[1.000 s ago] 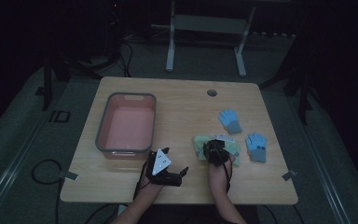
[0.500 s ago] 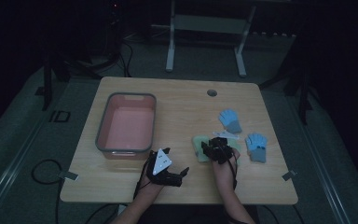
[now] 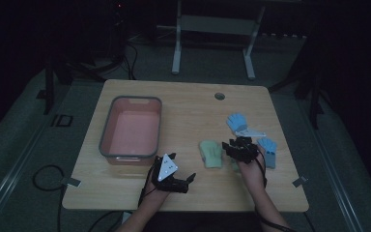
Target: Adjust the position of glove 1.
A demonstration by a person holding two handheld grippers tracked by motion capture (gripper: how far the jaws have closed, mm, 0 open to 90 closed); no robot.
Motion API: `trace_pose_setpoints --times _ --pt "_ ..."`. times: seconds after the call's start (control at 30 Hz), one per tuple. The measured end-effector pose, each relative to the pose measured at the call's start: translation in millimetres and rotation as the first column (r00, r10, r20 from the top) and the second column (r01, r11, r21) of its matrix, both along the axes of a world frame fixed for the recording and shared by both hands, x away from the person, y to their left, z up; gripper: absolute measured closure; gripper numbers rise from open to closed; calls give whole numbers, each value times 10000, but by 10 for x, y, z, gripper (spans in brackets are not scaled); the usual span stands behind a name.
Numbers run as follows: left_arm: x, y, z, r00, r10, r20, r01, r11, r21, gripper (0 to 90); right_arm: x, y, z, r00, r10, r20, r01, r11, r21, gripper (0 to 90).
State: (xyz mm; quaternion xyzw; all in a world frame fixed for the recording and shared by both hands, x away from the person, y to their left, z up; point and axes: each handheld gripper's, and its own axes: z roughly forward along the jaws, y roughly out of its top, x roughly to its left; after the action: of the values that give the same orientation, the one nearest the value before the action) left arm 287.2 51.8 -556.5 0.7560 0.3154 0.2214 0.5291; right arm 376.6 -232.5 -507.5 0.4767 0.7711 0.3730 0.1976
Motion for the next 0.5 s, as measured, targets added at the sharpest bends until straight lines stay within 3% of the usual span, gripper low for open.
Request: trace_pose_setpoints --times 0.2,0.5 --pt "2 2 0 10000 8 -27 -8 10000 -40 0 12 -242 3 9968 803 -41 -804 9961 -361 622" --pt "-1 -5 0 10000 36 5 -36 10000 44 0 -3 -591 56 9825 1861 41 -1853 9797 -770 630"
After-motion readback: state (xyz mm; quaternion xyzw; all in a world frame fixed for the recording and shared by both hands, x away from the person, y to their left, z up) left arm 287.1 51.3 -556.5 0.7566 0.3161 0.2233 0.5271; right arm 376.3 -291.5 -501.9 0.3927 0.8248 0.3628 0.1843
